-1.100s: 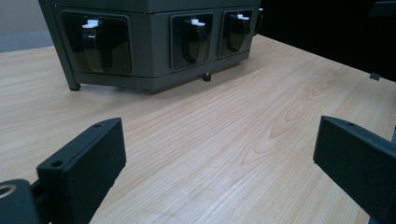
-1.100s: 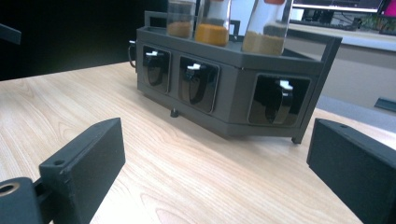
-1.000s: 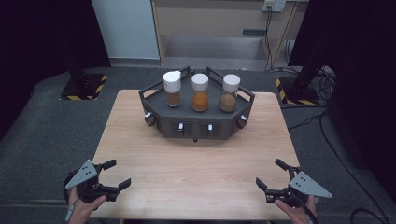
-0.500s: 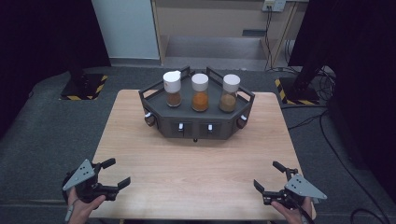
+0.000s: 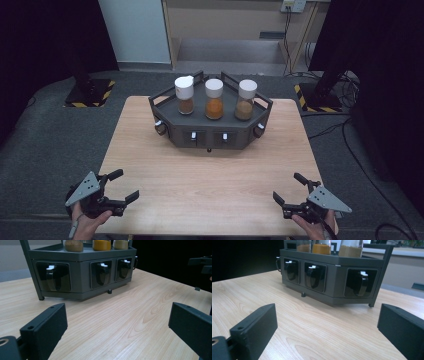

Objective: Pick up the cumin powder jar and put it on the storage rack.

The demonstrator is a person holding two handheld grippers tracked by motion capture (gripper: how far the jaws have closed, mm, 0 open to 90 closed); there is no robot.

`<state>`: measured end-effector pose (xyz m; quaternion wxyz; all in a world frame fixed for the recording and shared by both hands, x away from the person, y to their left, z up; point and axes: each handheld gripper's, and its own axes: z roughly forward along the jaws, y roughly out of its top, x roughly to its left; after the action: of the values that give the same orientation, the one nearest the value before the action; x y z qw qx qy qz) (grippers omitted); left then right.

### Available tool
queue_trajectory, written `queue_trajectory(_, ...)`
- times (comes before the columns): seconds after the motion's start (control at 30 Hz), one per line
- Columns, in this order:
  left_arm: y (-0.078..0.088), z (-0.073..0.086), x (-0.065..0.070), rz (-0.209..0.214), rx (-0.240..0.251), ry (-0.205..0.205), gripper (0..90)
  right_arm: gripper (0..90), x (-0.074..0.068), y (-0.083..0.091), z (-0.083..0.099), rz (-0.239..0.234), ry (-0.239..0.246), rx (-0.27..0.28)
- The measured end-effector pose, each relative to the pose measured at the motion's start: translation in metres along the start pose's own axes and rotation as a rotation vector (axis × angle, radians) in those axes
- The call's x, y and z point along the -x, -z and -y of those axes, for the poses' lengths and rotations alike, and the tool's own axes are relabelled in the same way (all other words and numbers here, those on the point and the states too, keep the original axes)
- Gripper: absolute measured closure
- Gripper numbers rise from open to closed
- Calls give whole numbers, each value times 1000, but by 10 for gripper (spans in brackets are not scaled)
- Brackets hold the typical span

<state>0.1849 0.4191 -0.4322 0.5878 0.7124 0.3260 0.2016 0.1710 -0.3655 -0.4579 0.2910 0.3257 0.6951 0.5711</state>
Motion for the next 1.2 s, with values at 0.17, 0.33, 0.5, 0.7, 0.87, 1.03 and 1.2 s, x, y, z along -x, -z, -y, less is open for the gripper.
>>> queue_trajectory(0.17, 1, 1, -2, -6, 4, 11, 7, 27, 2, -1, 0, 6, -4, -3)
queue_trajectory(0.33, 3, 4, -4, -3, 20, 29, 8, 27, 3, -3, 1, 20, -13, -2)
queue_trajectory(0.5, 2, 3, -4, 3, 11, 19, 8, 30, 3, -2, 2, 38, -31, 6)
queue_trajectory(0.7, 4, 5, -5, -3, 22, 23, 8, 32, 2, -1, 3, 40, -29, 12)
queue_trajectory(0.87, 2, 3, -4, 1, 13, 13, 9, 34, 2, -1, 2, 36, -26, 9)
queue_trajectory(1.03, 2, 3, -4, 2, 11, 17, 9, 37, 3, -1, 2, 36, -28, 9)
queue_trajectory(1.2, 3, 4, -5, -2, 11, 29, 9, 38, 3, -1, 2, 38, -30, 5)
